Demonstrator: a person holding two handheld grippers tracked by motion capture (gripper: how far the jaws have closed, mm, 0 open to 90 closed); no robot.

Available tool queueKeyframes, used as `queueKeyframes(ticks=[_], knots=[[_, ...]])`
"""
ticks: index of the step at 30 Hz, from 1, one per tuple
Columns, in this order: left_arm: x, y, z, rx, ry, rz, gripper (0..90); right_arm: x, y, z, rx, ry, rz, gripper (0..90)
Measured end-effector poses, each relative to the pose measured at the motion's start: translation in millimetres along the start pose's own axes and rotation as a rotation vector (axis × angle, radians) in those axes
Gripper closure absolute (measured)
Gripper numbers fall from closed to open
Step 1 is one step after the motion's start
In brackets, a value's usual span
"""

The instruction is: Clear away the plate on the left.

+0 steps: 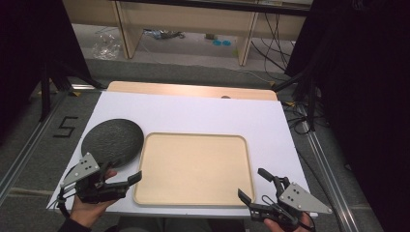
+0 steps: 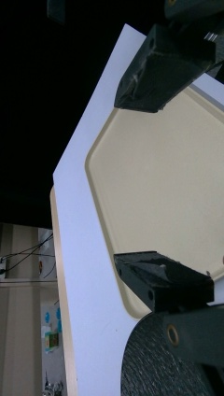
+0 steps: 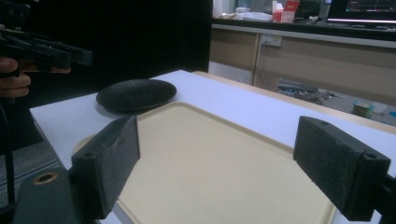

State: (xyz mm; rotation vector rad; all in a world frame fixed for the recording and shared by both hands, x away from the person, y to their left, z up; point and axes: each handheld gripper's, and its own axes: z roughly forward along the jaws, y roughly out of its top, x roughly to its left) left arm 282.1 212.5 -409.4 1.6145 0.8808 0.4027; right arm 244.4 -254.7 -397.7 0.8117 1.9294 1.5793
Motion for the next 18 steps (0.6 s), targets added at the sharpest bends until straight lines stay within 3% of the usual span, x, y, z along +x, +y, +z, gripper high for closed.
queueKeyframes(ticks=[4, 13, 18], knots=[[1.6, -0.1, 0.4, -0.005, 0.000, 0.002, 20.5, 1.1, 0.2, 0.0, 0.002, 0.002, 0.011, 15.8], [10.4, -0.4, 0.4, 0.029, 0.055, -0.002, 21.0, 1.4, 0.7, 1.1, 0.005, 0.011, -0.019, 15.9], [18.8, -0.5, -1.4, 0.030, 0.077, -0.023, 21.0, 2.7, 0.5, 0.8, 0.014, 0.014, -0.011, 16.0]])
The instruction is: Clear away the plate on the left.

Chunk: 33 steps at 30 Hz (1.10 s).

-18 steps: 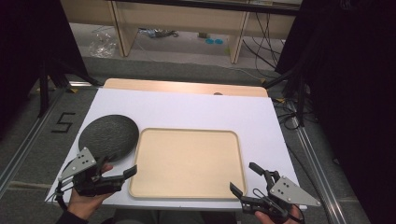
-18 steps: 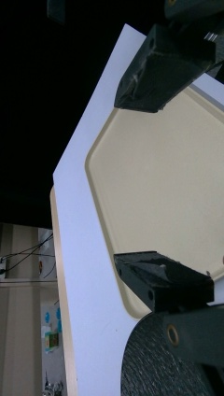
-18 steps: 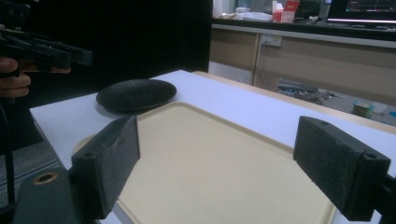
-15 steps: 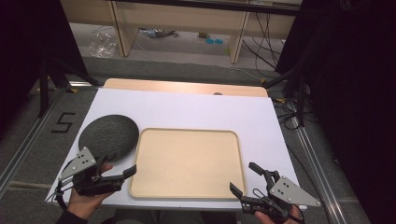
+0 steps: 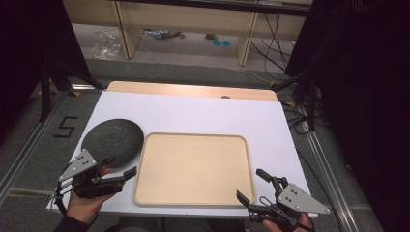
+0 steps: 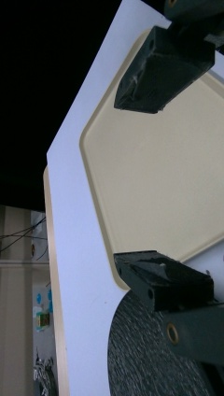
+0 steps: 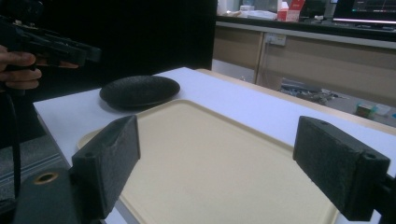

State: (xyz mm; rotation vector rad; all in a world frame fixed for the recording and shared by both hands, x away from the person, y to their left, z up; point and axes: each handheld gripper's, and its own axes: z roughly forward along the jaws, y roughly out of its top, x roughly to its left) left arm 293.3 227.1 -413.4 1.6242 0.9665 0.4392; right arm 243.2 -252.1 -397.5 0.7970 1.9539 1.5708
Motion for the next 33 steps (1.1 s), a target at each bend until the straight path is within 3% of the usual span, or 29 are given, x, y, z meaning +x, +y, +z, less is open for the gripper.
queueKeyframes(ticks=[7, 8, 10, 11, 15, 16, 19, 24, 29, 33], knots=[[12.3, -0.3, -0.9, 0.007, 0.046, -0.052, 21.4, -0.7, -0.1, 1.3, -0.018, 0.016, -0.006, 15.9], [14.0, -0.2, -1.3, 0.010, 0.057, -0.058, 21.5, -0.8, -0.4, 0.3, -0.005, -0.003, -0.015, 15.9], [16.4, -0.4, -1.4, 0.005, 0.069, -0.074, 21.6, -0.8, -0.3, 0.5, -0.010, 0.001, -0.015, 16.0], [17.9, -0.4, -1.9, 0.008, 0.074, -0.083, 21.6, 0.6, -0.2, 1.4, -0.017, 0.014, 0.007, 16.0], [22.6, -0.5, -2.2, 0.009, 0.093, -0.112, 21.8, 0.2, -0.5, 0.7, -0.002, -0.004, -0.009, 16.0], [25.4, -1.0, -1.4, 0.014, 0.104, -0.123, 21.8, 0.5, 0.1, 1.0, -0.010, 0.014, 0.004, 16.0], [29.4, -1.4, -1.1, 0.014, 0.106, -0.148, 21.8, 0.9, -0.9, 1.4, 0.001, 0.013, 0.002, 16.1], [41.3, -2.8, 1.0, 0.008, 0.125, -0.206, 21.9, 0.5, -0.4, 1.4, -0.002, 0.005, -0.019, 16.4], [54.5, -4.2, 2.1, 0.021, 0.163, -0.213, 22.0, 0.5, 0.5, 1.2, -0.003, 0.005, -0.020, 16.4], [68.6, -5.5, 3.1, 0.027, 0.197, -0.242, 22.0, 0.9, 1.4, 0.3, 0.003, 0.008, -0.028, 16.5]])
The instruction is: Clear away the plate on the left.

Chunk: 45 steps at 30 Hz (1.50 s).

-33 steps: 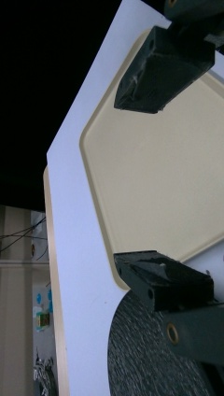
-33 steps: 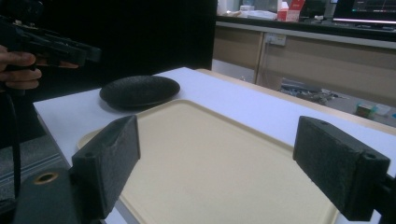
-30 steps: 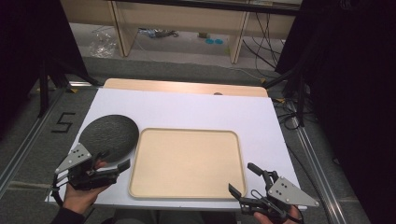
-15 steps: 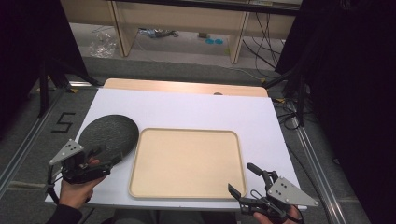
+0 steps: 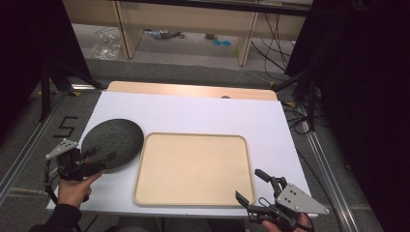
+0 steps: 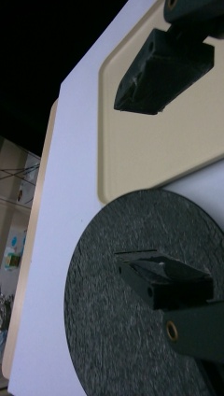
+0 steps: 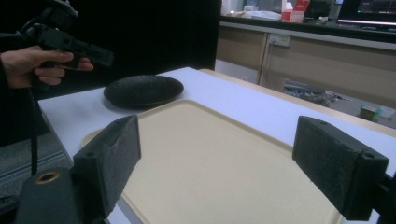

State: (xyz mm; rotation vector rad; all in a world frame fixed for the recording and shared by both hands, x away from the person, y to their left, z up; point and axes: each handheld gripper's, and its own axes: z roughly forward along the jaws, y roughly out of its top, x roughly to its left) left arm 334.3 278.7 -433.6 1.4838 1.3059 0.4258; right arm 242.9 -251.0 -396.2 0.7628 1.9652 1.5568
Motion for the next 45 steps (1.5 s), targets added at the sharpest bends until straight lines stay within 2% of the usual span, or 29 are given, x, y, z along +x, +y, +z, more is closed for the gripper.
queueKeyframes(ticks=[1, 5, 6, 7, 10, 11, 12, 13, 16, 19, 21, 24, 25, 29, 31, 33, 34, 35, 36, 39, 41, 45], knots=[[3.9, 0.5, 1.2, -0.002, 0.006, -0.014, 22.0, 0.0, 0.0, 0.0, 0.000, 0.000, 0.000, 16.5], [16.8, 1.4, 6.4, 0.020, 0.047, -0.013, 21.9, 0.7, -0.4, 0.7, -0.008, 0.007, 0.013, 16.4], [19.3, 1.3, 7.4, 0.021, 0.054, -0.019, 21.9, 0.0, -0.3, 0.6, -0.009, 0.002, 0.002, 16.5], [22.6, 1.4, 8.6, 0.024, 0.060, -0.030, 21.9, 1.2, -0.9, 0.7, 0.004, 0.009, 0.020, 16.4], [30.8, 2.2, 11.8, 0.029, 0.073, -0.054, 22.0, 1.5, -0.5, 1.1, -0.005, 0.014, 0.019, 16.5], [31.9, 2.3, 12.5, 0.030, 0.078, -0.058, 22.0, 0.8, 0.1, -0.2, 0.011, 0.008, 0.007, 16.4], [33.6, 2.6, 13.4, 0.031, 0.084, -0.060, 22.0, 0.5, -1.2, 3.2, -0.027, 0.014, 0.004, 16.5], [35.0, 2.8, 14.3, 0.032, 0.084, -0.063, 22.0, 0.6, -1.3, 2.3, -0.014, 0.019, 0.000, 16.5], [40.1, 3.9, 15.8, 0.042, 0.094, -0.063, 22.0, 0.9, -0.7, 2.8, -0.025, 0.015, 0.000, 16.5], [47.4, 4.9, 16.4, 0.048, 0.109, -0.075, 22.0, 1.2, -0.9, 1.0, 0.006, 0.013, -0.004, 16.5], [55.7, 5.0, 17.2, 0.059, 0.129, -0.086, 22.0, 2.0, -0.6, 2.5, -0.012, 0.025, 0.009, 16.7], [67.0, 4.5, 18.9, 0.069, 0.164, -0.094, 22.4, 2.4, -0.4, 1.2, 0.009, 0.026, 0.001, 16.8], [69.5, 4.5, 19.3, 0.079, 0.173, -0.091, 22.6, 1.7, 0.0, 1.7, -0.001, 0.023, -0.012, 16.8], [82.0, 0.8, 23.3, 0.104, 0.204, -0.114, 22.8, 2.0, -0.9, 2.6, -0.004, 0.031, -0.010, 16.9], [83.7, 0.5, 23.6, 0.105, 0.211, -0.116, 22.8, 1.9, 0.0, 1.8, 0.001, 0.028, -0.010, 16.9], [88.1, 0.3, 23.2, 0.103, 0.216, -0.136, 23.2, 2.1, -0.8, 2.4, 0.004, 0.033, -0.011, 17.0], [91.7, 0.3, 22.3, 0.101, 0.212, -0.165, 23.7, 2.5, -0.9, 2.4, 0.001, 0.029, -0.011, 17.1], [91.7, 0.3, 22.3, 0.101, 0.212, -0.165, 23.9, 2.2, -0.5, 2.7, -0.003, 0.036, -0.011, 17.2], [96.7, -0.6, 22.1, 0.104, 0.205, -0.187, 24.0, 2.2, -0.3, 2.7, -0.002, 0.036, -0.012, 17.3], [102.2, -1.4, 21.6, 0.109, 0.195, -0.204, 24.0, 2.7, -1.2, 2.9, 0.001, 0.026, -0.018, 17.3], [107.5, -2.1, 20.5, 0.109, 0.199, -0.215, 24.4, 2.6, -0.4, 3.3, -0.010, 0.044, -0.013, 17.4], [113.2, -3.9, 20.2, 0.127, 0.202, -0.227, 25.3, 3.5, -0.9, 3.7, -0.011, 0.045, -0.012, 17.8]])
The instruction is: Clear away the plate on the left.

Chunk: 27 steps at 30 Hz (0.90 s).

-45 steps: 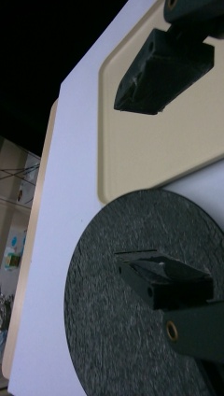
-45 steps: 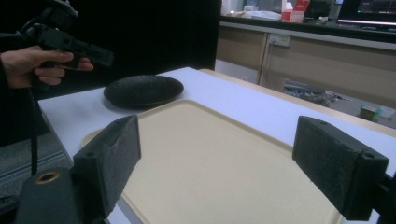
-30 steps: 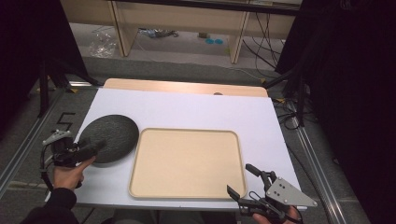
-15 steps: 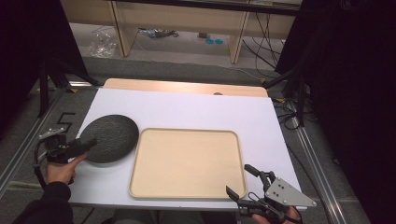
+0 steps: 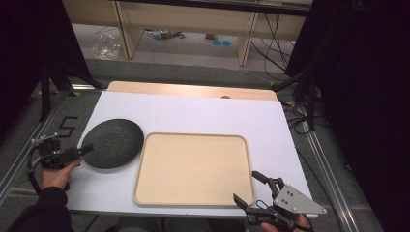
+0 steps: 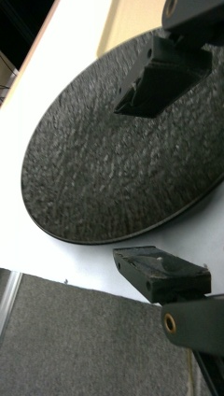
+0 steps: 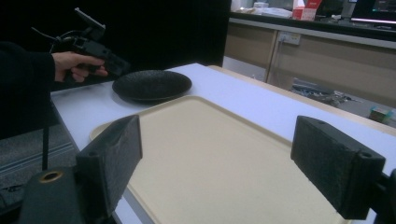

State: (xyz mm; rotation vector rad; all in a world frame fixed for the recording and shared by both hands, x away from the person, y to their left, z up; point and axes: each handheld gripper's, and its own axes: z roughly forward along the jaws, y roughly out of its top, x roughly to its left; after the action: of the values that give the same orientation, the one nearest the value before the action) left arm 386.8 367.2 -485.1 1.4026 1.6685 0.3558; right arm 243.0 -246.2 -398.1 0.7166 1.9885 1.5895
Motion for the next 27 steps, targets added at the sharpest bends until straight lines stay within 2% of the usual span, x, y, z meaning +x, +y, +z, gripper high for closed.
queueKeyframes(ticks=[2, 4, 6, 7, 11, 15, 19, 21, 27], knots=[[2.1, -0.5, 1.0, -0.004, -0.031, -0.014, 26.7, 0.7, 0.5, -1.5, 0.026, -0.001, 0.004, 17.9], [2.9, -0.3, 1.1, -0.002, -0.035, -0.021, 27.1, 1.1, 0.3, -1.9, 0.035, 0.000, 0.005, 17.9], [4.3, -0.4, 2.1, 0.003, -0.054, -0.049, 28.8, 0.5, 0.8, -0.6, 0.014, -0.009, -0.009, 18.1], [5.8, -0.7, 2.9, 0.013, -0.068, -0.067, 29.2, 0.5, 0.5, -0.7, 0.021, -0.002, -0.009, 18.1], [8.7, -1.4, 5.4, 0.021, -0.074, -0.086, 29.2, 0.6, 1.0, -1.0, 0.023, -0.002, -0.011, 18.4], [12.7, -2.6, 8.0, 0.033, -0.059, -0.107, 29.9, 0.6, -0.1, 0.0, 0.019, 0.009, -0.015, 18.7], [15.9, -3.4, 12.0, 0.036, -0.089, -0.159, 31.4, 1.2, 0.1, 0.1, 0.026, 0.011, -0.021, 19.0], [16.3, -3.3, 13.7, 0.038, -0.121, -0.190, 32.5, 2.6, 1.0, -0.7, 0.039, 0.014, -0.010, 19.2], [13.7, -3.3, 16.3, 0.043, -0.117, -0.188, 34.4, 2.4, 0.9, 0.6, 0.027, 0.002, -0.034, 19.3]])
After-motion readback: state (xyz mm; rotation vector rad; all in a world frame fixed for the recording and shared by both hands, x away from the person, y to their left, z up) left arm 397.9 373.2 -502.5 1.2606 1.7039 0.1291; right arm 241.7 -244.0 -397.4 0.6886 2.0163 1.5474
